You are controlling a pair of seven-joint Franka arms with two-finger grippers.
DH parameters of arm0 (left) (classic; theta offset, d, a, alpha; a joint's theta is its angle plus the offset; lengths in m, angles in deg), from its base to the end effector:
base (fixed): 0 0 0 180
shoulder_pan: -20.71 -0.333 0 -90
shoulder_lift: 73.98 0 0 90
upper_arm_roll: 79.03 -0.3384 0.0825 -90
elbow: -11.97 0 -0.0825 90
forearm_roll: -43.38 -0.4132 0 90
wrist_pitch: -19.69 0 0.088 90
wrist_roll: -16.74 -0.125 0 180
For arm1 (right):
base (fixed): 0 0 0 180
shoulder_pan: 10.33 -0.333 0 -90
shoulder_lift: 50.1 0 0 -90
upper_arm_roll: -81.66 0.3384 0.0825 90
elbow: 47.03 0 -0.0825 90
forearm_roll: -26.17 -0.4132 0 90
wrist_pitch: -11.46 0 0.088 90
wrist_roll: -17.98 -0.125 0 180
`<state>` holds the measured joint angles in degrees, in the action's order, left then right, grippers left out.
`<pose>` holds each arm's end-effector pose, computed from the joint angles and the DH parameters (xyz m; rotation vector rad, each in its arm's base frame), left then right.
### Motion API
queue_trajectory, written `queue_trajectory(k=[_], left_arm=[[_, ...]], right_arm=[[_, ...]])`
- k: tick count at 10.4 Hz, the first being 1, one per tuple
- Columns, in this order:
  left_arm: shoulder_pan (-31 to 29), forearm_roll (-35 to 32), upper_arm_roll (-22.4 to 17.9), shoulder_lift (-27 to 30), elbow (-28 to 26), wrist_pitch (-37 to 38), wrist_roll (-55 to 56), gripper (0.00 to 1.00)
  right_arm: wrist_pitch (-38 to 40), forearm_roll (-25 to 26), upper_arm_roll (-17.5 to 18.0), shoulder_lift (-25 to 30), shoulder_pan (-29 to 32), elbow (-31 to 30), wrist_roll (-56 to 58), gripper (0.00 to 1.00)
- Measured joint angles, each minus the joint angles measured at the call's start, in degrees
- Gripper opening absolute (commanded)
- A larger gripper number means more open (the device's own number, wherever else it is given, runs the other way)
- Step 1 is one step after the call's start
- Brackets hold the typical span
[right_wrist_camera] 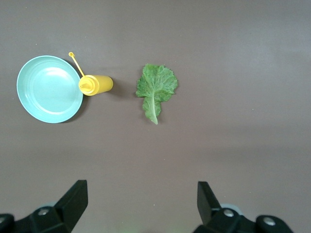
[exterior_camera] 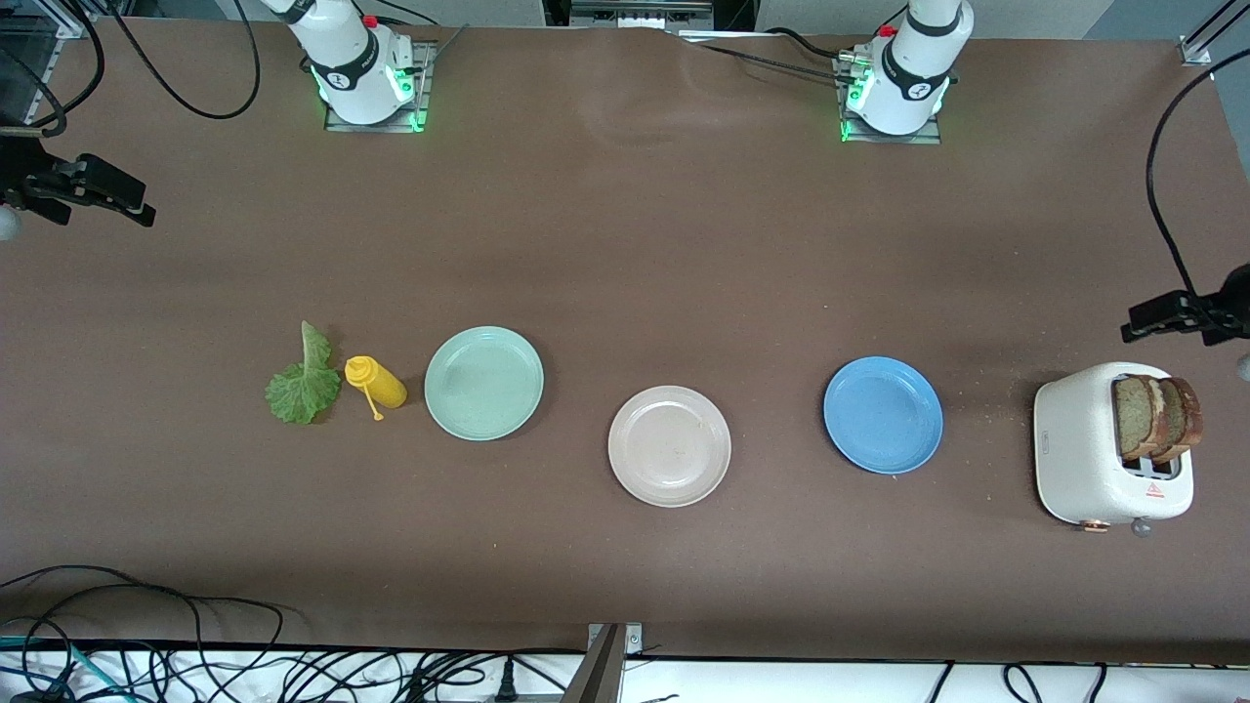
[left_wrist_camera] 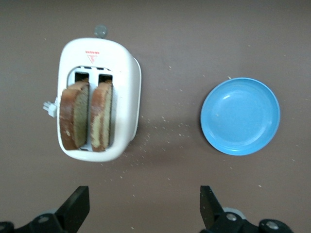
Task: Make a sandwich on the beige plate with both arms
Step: 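Reach the left gripper into the toaster and grasp a bread slice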
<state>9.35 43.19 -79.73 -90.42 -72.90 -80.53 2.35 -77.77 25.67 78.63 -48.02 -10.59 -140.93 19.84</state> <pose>0.6669 0.1419 0.5074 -3.1386 0.0655 0.0315 0.5674 -0.0269 0.6146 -3.1282 0.0248 0.0701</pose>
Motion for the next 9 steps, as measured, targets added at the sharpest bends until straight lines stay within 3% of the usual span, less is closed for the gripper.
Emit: queue_trajectory(k=[5,9], left_arm=[[-1.12,-3.04,0.0,-9.08,2.05,-11.13,-5.26,1.0],[-1.12,-5.27,0.04,-12.57,2.34,-11.98,-6.14,0.94]], right_arm=[[0.01,-0.04,0.01,0.0,0.0,-0.01,0.0,1.0],[0.01,-0.05,0.01,0.0,0.0,-0.02,0.0,1.0]])
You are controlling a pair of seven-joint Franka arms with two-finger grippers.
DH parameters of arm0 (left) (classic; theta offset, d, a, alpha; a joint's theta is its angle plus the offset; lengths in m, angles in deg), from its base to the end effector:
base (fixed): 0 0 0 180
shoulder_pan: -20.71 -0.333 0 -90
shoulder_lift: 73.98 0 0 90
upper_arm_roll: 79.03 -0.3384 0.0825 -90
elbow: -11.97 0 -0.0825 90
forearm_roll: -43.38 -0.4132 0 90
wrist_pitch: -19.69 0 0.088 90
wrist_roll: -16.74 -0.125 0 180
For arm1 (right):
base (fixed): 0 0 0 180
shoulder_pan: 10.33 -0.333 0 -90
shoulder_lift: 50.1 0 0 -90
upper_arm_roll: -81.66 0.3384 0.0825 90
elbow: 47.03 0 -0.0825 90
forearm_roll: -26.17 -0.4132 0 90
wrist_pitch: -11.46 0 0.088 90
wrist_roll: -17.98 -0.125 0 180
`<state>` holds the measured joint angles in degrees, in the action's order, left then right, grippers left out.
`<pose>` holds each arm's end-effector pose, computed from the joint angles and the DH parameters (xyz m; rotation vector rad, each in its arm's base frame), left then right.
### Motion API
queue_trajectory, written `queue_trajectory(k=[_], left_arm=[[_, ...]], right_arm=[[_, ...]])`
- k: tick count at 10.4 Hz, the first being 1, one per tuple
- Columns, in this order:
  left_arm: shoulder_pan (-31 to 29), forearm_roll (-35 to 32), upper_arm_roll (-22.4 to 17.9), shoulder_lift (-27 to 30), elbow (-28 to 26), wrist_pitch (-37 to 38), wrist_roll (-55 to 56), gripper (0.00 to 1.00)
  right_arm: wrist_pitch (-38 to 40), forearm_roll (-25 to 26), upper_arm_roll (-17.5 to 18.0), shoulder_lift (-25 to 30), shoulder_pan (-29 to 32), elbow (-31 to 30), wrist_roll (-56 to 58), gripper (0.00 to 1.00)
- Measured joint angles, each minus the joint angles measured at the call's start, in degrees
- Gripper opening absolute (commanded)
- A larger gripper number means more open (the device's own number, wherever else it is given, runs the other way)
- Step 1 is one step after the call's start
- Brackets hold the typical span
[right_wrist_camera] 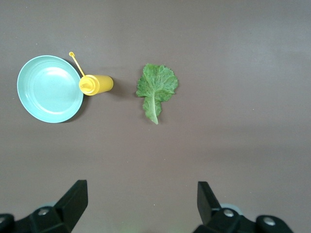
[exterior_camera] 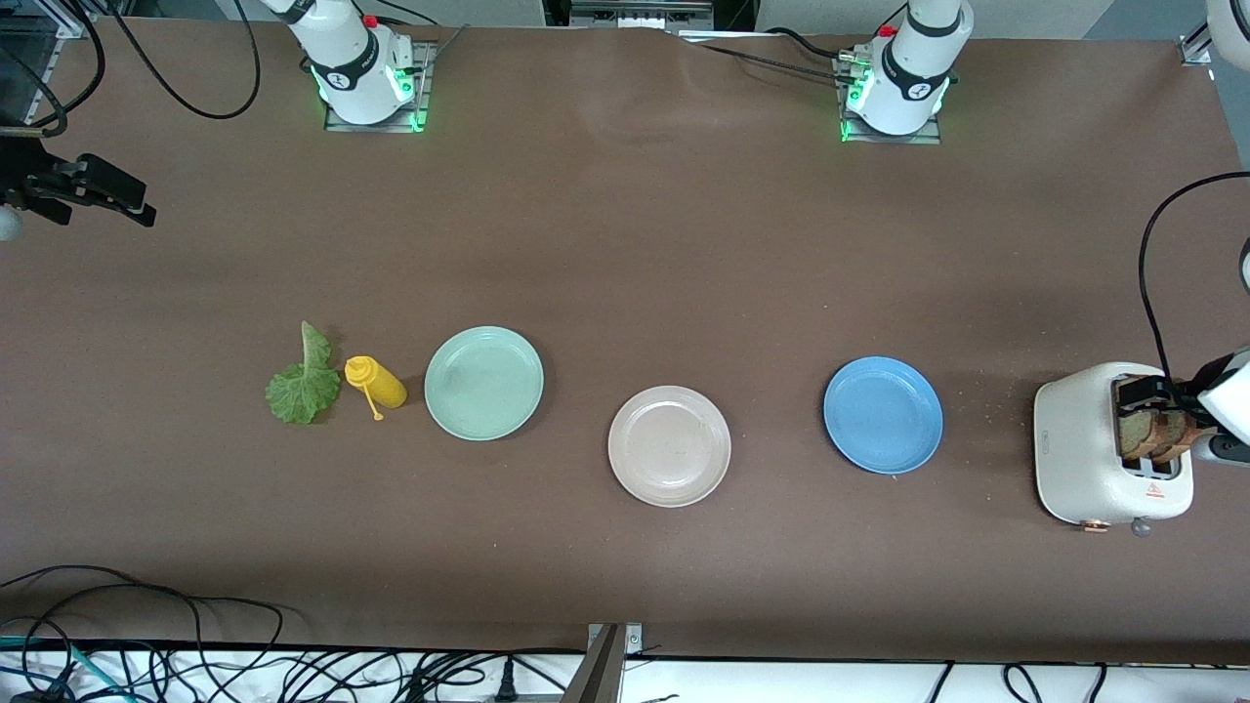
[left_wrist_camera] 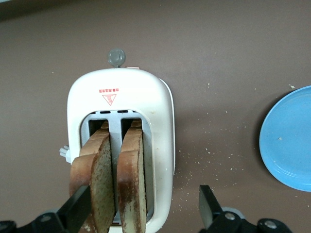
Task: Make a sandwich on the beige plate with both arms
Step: 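Reach the left gripper into the toaster and grasp a bread slice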
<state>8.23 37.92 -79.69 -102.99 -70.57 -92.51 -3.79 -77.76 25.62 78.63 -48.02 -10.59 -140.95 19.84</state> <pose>0.7196 0.1746 0.3903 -3.0377 0.2527 0.0250 0.5674 -0.0268 0.6144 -3.1273 0.0249 0.0708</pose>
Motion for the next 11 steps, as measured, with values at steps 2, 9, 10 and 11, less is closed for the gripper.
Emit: queue_trajectory(k=[2,9,10,11], left_arm=[[0.0,-0.01,0.0,-1.26,0.02,-0.05,-0.07,0.75],[-0.14,-3.46,-0.01,-1.62,0.3,-0.1,-0.15,0.0],[-0.22,-3.88,-0.02,-1.63,0.37,-0.1,-0.16,0.0],[-0.29,-4.63,-0.02,-1.63,0.51,-0.11,-0.16,0.0]], right_arm=[[0.0,0.0,0.0,0.0,0.0,0.0,0.0,1.0],[-0.05,0.0,0.77,0.08,-0.65,0.61,0.02,1.0],[-0.05,0.12,0.88,0.1,-0.9,0.82,0.02,1.0],[-0.05,0.16,0.88,0.1,-0.9,0.86,0.02,1.0]])
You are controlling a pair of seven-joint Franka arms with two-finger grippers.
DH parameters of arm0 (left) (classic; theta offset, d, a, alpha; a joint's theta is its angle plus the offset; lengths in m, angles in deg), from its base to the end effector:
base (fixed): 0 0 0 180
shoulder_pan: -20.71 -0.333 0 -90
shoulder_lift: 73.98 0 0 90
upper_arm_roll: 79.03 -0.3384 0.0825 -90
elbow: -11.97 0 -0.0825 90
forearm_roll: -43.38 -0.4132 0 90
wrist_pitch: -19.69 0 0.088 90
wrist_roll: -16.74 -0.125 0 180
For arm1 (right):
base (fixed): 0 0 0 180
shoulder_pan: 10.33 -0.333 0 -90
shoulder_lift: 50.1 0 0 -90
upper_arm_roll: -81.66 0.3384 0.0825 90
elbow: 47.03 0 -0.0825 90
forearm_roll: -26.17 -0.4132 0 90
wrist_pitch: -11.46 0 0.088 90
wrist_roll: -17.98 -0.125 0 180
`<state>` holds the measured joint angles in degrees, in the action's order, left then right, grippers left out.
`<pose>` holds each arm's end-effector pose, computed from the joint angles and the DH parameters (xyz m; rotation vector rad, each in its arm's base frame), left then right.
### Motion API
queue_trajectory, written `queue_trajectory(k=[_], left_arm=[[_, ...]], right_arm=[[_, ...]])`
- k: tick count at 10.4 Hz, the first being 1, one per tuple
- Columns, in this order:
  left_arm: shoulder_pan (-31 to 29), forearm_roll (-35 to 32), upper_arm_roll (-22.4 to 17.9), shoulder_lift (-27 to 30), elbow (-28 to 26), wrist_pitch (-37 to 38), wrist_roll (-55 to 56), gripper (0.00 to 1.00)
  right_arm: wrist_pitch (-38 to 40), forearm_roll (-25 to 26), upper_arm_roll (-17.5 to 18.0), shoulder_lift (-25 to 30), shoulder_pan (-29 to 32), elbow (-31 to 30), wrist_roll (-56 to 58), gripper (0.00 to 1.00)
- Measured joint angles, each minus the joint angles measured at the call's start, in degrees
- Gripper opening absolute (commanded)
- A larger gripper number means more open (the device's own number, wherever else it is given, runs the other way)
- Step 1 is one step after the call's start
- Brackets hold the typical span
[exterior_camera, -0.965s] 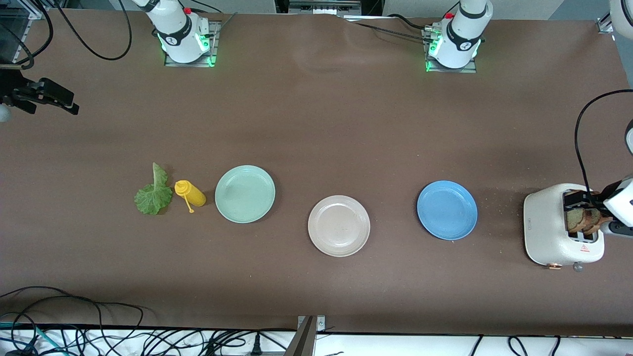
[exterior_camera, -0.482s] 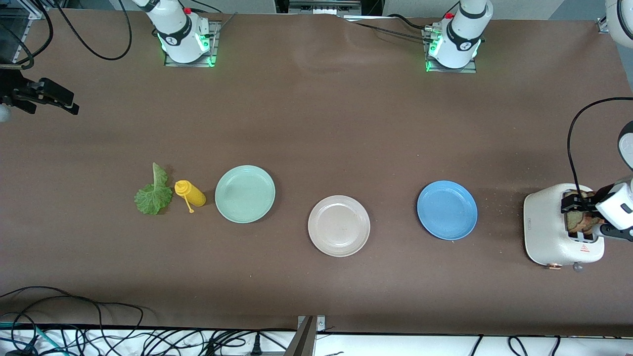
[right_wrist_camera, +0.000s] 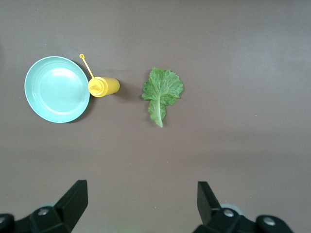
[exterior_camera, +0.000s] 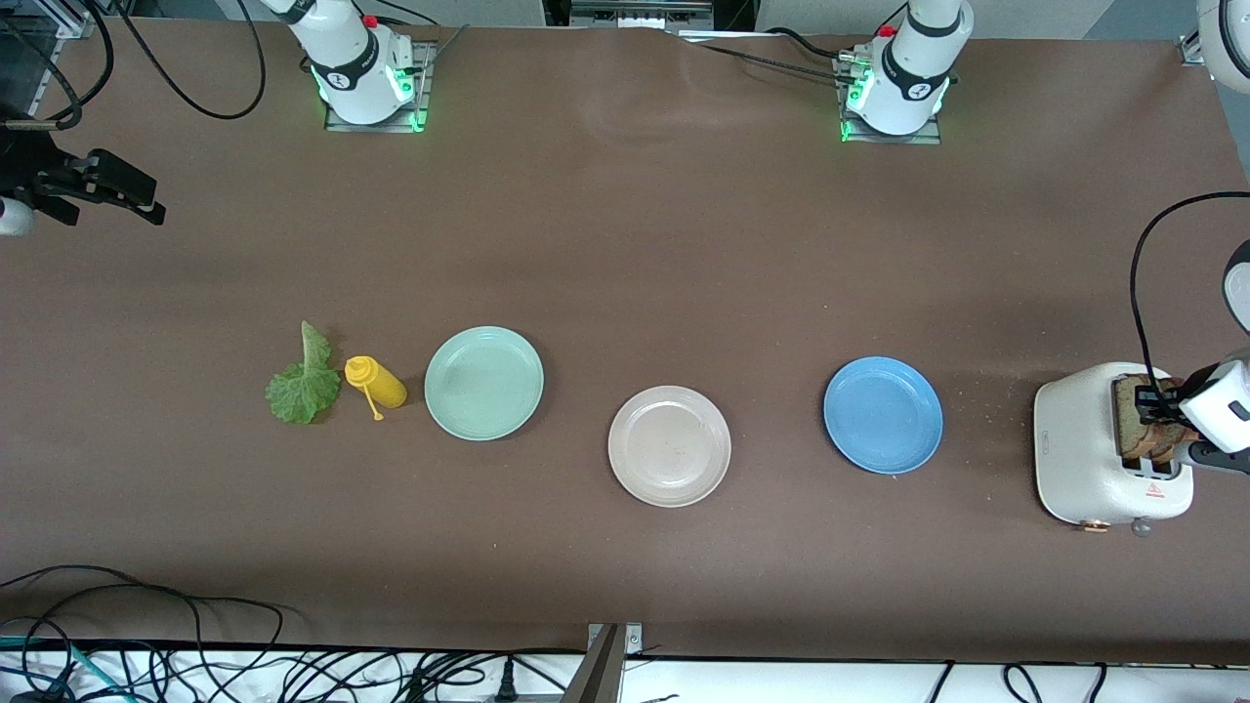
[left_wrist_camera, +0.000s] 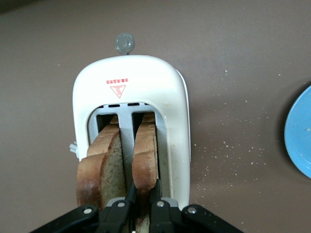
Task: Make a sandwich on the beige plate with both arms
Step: 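Reach the left gripper into the toaster and grasp a bread slice, then lift the bread slice out and carry it toward the beige plate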
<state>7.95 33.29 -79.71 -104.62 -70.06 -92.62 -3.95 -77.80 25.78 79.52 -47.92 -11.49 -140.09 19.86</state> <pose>0.7209 0.1856 0.3747 -2.9667 0.2912 0.0830 0.5683 -0.0093 0.6230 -3.1323 -0.0247 0.0440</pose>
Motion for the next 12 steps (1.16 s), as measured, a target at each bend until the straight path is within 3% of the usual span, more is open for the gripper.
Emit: queue_trajectory(k=[3,8,10,12], left_arm=[[-0.05,-0.41,0.0,0.38,4.26,1.54,0.0,0.0],[0.41,2.51,1.07,4.89,11.94,16.51,0.6,0.0],[1.53,9.42,1.48,5.21,13.2,19.46,7.73,0.0],[5.02,14.86,3.97,5.1,13.12,20.38,22.36,0.0]], right_arm=[[0.0,0.0,-0.09,0.0,0.04,0.02,0.0,1.0],[0.0,-0.3,-0.47,-0.05,0.13,0.02,-0.01,1.0],[-0.01,-1.81,-0.56,-0.06,0.15,0.02,-0.01,1.0],[0.07,-3.47,-1.19,-0.18,0.21,-0.05,-0.01,1.0]])
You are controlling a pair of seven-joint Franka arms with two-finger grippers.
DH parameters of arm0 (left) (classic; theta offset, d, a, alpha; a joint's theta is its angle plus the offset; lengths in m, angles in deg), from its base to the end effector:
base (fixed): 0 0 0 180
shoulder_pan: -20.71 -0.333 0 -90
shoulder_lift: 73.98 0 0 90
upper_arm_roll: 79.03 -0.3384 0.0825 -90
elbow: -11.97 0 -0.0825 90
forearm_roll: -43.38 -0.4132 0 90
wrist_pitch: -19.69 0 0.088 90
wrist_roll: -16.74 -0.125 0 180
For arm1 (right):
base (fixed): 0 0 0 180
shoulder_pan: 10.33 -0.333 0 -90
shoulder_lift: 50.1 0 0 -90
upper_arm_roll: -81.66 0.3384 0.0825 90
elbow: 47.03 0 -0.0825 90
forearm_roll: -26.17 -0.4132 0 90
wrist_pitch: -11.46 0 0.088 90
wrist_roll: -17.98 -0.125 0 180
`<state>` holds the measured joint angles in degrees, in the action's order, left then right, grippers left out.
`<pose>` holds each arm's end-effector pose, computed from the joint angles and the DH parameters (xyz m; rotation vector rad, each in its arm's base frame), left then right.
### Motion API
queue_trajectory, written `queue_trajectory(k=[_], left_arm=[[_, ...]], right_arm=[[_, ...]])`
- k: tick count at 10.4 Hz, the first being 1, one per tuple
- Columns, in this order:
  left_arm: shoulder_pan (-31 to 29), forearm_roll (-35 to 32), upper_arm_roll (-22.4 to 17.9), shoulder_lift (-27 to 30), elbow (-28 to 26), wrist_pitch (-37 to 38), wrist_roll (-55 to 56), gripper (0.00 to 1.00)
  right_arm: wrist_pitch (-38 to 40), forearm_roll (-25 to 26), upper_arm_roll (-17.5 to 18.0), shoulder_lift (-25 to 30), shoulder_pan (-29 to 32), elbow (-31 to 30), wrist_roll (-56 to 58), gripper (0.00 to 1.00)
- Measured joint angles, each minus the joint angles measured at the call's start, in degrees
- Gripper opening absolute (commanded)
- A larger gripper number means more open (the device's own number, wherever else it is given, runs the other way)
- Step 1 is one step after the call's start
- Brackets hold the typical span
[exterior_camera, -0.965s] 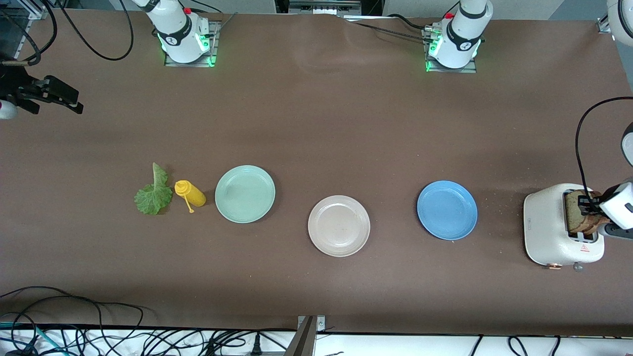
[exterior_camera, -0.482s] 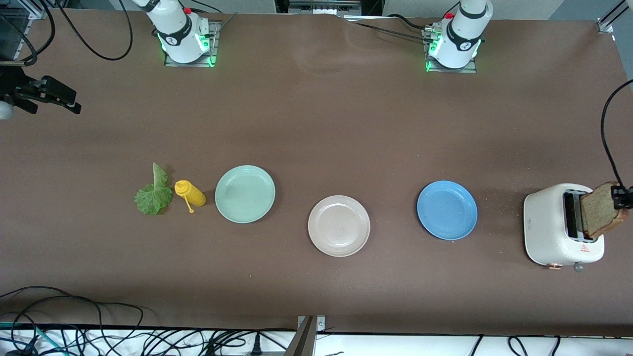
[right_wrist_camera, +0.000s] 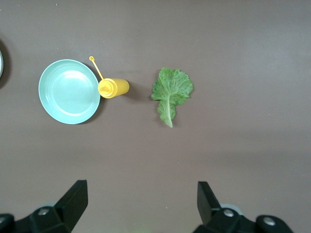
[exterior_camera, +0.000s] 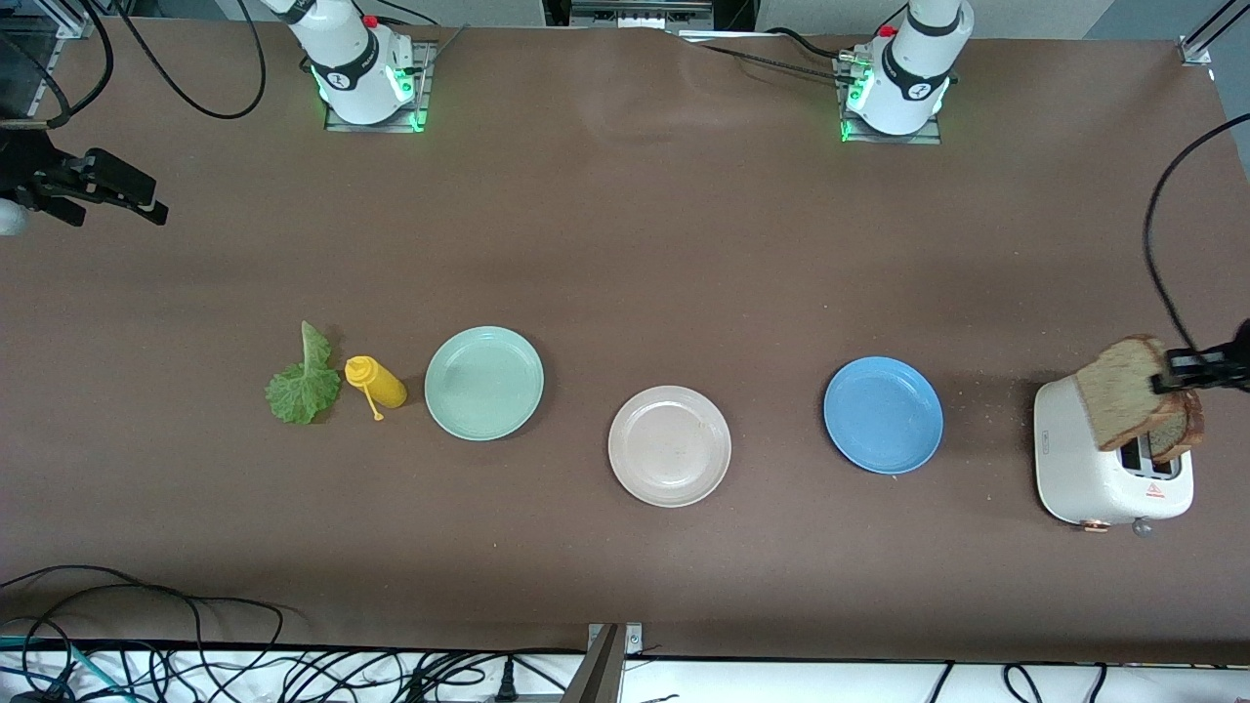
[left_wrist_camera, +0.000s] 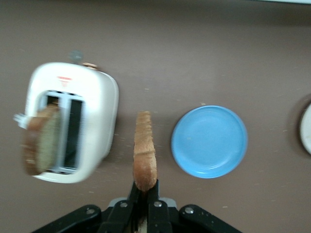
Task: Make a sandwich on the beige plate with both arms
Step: 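Lift the bread slice out and carry it toward the beige plate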
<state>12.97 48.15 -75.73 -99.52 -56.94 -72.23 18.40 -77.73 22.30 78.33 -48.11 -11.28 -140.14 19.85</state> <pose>0.7190 0.0545 0.5253 3.0268 0.1760 -0.0616 0.5690 -0.0157 0.6208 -3.0704 0.0138 0.0478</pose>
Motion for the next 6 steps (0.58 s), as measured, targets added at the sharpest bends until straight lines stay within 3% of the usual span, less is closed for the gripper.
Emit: queue_trajectory(k=[3,6], left_arm=[[4.22,6.5,7.82,-2.02,-0.57,0.34,21.03,0.0],[10.78,16.77,8.82,-7.99,-1.1,-7.74,30.61,0.0]], right_arm=[[0.04,-0.36,-0.04,-0.25,-0.02,-0.06,0.0,1.0],[0.1,-0.38,0.02,-0.31,-0.06,-0.09,0.0,1.0]])
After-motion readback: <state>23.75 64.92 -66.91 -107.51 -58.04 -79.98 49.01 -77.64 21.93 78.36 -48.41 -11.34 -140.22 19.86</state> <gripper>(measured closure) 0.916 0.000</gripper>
